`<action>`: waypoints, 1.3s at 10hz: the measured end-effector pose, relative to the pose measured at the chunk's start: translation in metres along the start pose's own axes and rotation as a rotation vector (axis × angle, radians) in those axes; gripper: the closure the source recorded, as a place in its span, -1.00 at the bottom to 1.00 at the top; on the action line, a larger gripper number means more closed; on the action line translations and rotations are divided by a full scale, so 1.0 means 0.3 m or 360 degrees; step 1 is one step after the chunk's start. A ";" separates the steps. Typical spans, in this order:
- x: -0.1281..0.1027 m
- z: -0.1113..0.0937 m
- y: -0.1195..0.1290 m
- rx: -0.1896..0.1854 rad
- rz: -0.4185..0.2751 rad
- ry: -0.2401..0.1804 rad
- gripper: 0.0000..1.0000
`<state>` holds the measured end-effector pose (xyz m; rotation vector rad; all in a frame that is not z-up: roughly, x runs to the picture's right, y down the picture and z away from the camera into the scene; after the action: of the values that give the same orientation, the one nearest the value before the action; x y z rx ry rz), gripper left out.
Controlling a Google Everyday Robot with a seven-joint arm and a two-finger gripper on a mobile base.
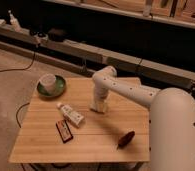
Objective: Wipe the white sponge on the table
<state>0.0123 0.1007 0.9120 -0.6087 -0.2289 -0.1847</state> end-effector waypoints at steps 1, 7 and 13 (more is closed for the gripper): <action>-0.022 -0.004 0.020 -0.0006 -0.0032 -0.0013 0.55; -0.010 -0.033 0.423 -0.0156 -0.0171 -0.0034 0.55; 0.379 -0.122 0.541 -0.0095 0.0268 0.0057 0.55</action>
<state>0.1656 0.1982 0.8250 -0.6800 -0.1368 -0.0398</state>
